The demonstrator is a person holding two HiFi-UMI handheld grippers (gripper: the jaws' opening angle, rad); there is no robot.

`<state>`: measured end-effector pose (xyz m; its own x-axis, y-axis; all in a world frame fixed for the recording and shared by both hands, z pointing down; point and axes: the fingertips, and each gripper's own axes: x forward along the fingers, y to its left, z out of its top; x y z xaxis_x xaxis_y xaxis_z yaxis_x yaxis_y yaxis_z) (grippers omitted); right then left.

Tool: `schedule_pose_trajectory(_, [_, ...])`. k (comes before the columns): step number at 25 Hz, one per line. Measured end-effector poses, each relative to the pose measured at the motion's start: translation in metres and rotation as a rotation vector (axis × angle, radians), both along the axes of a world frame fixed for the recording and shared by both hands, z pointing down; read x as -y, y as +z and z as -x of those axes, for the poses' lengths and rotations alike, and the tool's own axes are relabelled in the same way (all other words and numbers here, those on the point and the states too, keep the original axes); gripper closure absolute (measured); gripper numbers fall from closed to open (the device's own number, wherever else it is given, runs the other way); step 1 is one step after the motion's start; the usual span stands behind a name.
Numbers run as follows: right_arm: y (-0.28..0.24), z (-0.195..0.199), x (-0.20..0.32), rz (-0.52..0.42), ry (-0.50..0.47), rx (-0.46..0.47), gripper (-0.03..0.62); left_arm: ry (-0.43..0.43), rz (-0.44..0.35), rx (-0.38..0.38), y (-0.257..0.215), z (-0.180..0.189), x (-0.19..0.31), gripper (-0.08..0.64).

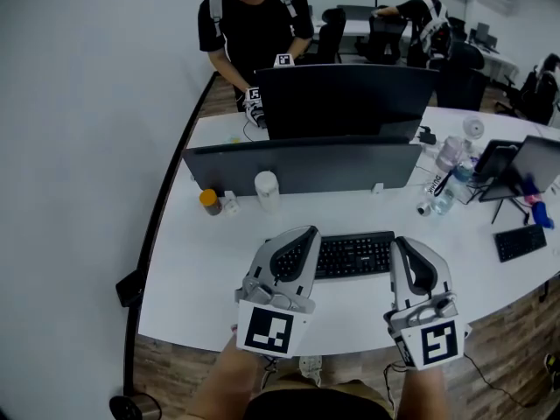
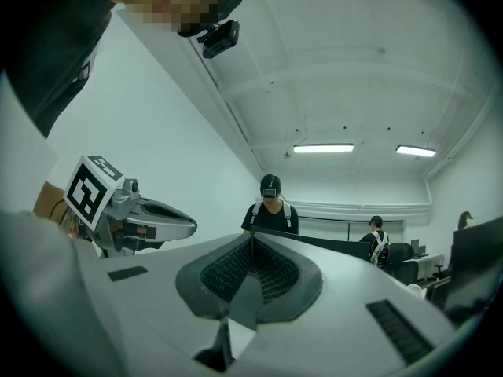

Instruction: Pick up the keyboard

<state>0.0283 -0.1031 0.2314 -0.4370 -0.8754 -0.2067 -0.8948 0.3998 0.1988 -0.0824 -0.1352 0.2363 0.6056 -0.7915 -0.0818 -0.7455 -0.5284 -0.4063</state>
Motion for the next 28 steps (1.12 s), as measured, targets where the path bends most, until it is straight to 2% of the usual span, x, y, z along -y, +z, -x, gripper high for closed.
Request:
schedule_pose_trajectory(4, [0.005,0.008,0.015,0.014,0.008,-0.013,0.560,-0.002,0.013,-0.002,0.005,0.009,0.018,0.552])
schedule_pose_trajectory(9, [0.007,0.012,0.026,0.016,0.025,-0.024,0.560,0.031,-0.019,-0.015,-0.001,0.015,0.027,0.552])
schedule_pose_trajectory(13, [0.009,0.014,0.030,0.026,0.031,-0.039,0.560,0.020,-0.010,-0.021,0.003,0.019,0.034,0.552])
schedule_pose_trajectory(20, [0.012,0.015,0.033,0.030,0.019,-0.050,0.560,0.052,-0.010,-0.022,0.004,0.016,0.030,0.552])
schedule_pose_trajectory(24, [0.012,0.018,0.034,0.008,-0.037,-0.066,0.560,0.050,-0.013,-0.012,0.004,0.015,0.030,0.552])
schedule_pose_trajectory(28, [0.017,0.012,0.043,0.038,-0.013,-0.045,0.560,0.044,0.009,-0.010,0.012,0.013,0.035,0.552])
